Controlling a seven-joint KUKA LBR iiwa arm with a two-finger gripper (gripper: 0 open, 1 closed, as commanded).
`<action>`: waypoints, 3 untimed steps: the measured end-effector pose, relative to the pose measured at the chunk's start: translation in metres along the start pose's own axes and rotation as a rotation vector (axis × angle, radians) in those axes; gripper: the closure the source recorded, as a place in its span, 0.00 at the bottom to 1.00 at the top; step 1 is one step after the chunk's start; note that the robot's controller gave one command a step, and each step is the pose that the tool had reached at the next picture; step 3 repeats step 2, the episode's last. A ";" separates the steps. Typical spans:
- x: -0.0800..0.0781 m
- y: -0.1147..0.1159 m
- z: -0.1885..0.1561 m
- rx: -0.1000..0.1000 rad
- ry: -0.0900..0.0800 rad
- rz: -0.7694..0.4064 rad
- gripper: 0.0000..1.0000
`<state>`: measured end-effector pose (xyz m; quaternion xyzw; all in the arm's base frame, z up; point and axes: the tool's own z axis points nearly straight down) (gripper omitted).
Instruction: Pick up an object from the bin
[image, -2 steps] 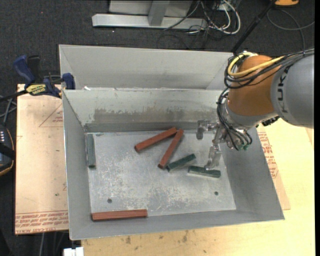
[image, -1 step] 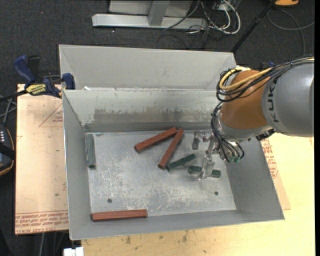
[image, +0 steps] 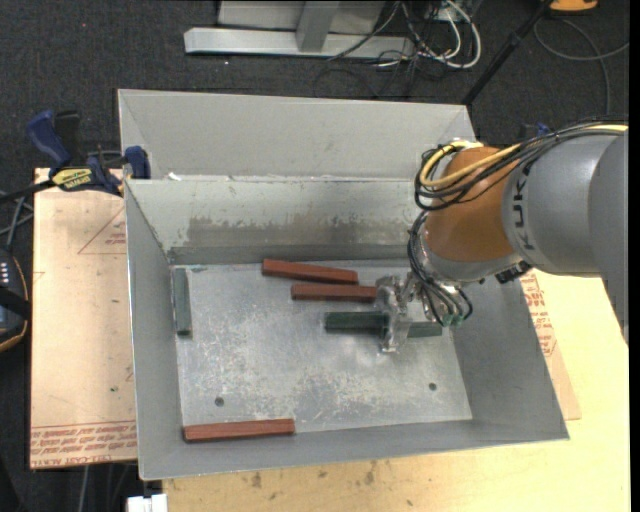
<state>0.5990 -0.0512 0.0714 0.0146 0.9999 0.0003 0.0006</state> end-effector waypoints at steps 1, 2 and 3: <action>0.000 0.000 0.000 0.000 0.000 -0.001 1.00; -0.025 0.005 -0.135 0.000 -0.003 0.038 1.00; -0.025 0.005 -0.135 0.000 -0.003 0.038 1.00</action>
Offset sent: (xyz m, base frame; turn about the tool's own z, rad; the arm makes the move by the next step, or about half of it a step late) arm 0.0238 0.0032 0.1346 0.0403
